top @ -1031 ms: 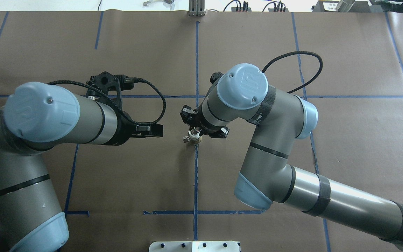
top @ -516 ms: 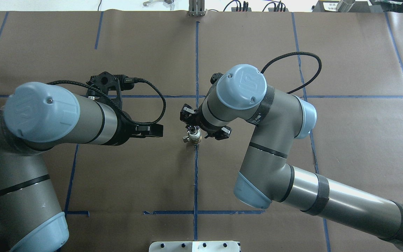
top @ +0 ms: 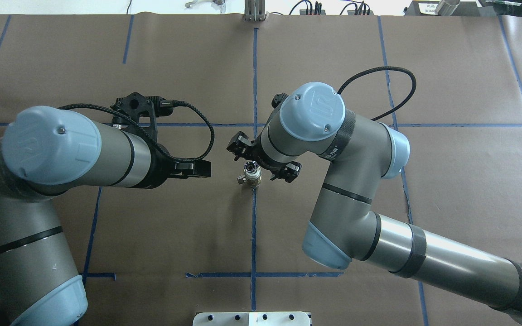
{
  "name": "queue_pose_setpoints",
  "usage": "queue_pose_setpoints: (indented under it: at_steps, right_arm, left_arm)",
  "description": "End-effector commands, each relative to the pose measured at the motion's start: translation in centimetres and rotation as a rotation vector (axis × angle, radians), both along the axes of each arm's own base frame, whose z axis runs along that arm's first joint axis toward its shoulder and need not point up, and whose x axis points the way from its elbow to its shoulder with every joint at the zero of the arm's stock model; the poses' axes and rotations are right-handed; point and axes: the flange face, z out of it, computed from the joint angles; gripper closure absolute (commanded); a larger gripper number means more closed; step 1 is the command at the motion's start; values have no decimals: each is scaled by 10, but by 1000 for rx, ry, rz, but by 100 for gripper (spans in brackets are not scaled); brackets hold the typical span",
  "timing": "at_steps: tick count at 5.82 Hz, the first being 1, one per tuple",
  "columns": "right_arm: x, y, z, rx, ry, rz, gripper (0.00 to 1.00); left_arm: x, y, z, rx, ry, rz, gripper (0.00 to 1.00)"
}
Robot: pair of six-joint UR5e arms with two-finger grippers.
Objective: Assemble PPR valve and pipe with both arms
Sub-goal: 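Open both grippers and withdraw both arms from the assembled fitting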
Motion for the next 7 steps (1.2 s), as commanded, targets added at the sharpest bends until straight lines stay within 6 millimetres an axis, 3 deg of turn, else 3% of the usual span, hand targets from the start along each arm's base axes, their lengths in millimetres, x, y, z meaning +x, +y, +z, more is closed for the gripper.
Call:
queue_pose_setpoints:
  at_steps: [1, 2, 4, 5, 7]
  right_arm:
    - [62, 1, 13, 13, -33, 30, 0]
    - [129, 9, 61, -4, -24, 16, 0]
    - [280, -15, 171, 147, 55, -140, 0]
    - [357, -20, 237, 246, 108, -211, 0]
    - [464, -17, 340, 377, 222, -279, 0]
  left_arm:
    - [-15, 9, 28, -11, -35, 18, 0]
    - [-31, 4, 47, -6, -63, 78, 0]
    - [-90, -18, 110, 61, -173, 181, 0]
    - [-130, -33, 142, 87, -211, 232, 0]
    - [-228, -57, 201, 126, -242, 308, 0]
